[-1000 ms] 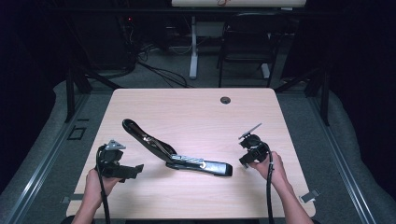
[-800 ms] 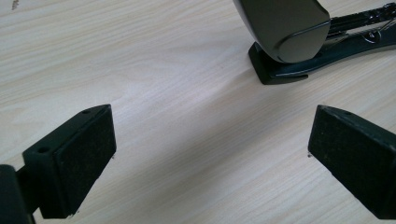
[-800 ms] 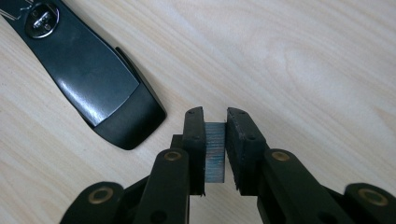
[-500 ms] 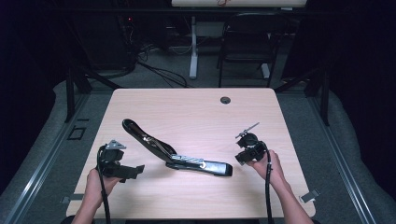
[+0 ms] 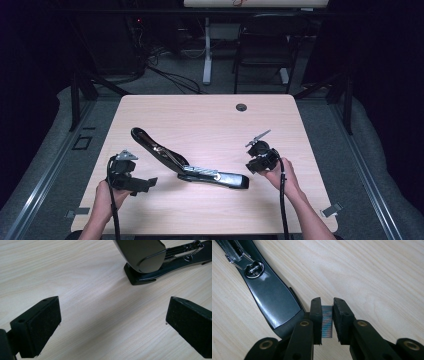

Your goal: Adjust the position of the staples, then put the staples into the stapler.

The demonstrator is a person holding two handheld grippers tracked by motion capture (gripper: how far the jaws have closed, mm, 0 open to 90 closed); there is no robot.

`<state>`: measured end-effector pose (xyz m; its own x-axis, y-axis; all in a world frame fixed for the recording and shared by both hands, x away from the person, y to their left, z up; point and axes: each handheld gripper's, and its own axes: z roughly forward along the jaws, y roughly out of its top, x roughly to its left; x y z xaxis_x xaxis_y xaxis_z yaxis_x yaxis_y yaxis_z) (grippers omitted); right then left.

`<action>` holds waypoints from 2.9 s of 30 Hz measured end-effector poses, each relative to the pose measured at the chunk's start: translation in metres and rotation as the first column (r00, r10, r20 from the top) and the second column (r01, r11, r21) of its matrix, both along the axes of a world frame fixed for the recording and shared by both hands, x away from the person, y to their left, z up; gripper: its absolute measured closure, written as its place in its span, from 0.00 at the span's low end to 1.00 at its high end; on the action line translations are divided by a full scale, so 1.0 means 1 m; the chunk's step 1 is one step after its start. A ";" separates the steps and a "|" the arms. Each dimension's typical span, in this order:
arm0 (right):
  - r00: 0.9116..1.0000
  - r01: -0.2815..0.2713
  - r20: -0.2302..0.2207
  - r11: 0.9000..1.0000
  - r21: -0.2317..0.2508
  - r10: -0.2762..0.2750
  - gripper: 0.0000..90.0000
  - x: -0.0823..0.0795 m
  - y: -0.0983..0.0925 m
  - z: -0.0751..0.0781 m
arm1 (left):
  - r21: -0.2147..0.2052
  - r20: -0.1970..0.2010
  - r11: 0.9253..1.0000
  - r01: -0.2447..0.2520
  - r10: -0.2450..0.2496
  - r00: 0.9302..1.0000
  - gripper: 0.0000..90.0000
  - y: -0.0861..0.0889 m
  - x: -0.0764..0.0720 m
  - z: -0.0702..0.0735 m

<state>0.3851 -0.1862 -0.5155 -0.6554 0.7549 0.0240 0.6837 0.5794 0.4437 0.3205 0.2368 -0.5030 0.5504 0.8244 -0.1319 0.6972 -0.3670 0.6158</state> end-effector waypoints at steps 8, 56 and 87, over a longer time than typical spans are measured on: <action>0.999 -0.044 0.022 0.999 -0.009 0.045 0.87 0.006 0.008 -0.002 | -0.013 0.014 1.000 0.007 -0.007 1.000 0.00 0.001 0.000 0.001; 0.967 -0.202 0.163 0.979 0.027 0.195 0.87 0.019 0.055 0.020 | 0.026 0.009 0.999 0.032 -0.033 0.999 0.00 -0.003 0.000 -0.001; 0.901 -0.428 0.167 0.887 0.174 0.402 0.87 0.011 0.091 0.027 | 0.035 0.000 0.998 0.048 -0.048 0.999 0.00 -0.005 0.000 -0.002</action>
<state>0.3963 -0.0952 -0.4884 -0.9149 0.4010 0.0452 0.3332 0.6876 0.6451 0.3202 0.2323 -0.5050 0.5894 0.8012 -0.1029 0.6776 -0.4211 0.6029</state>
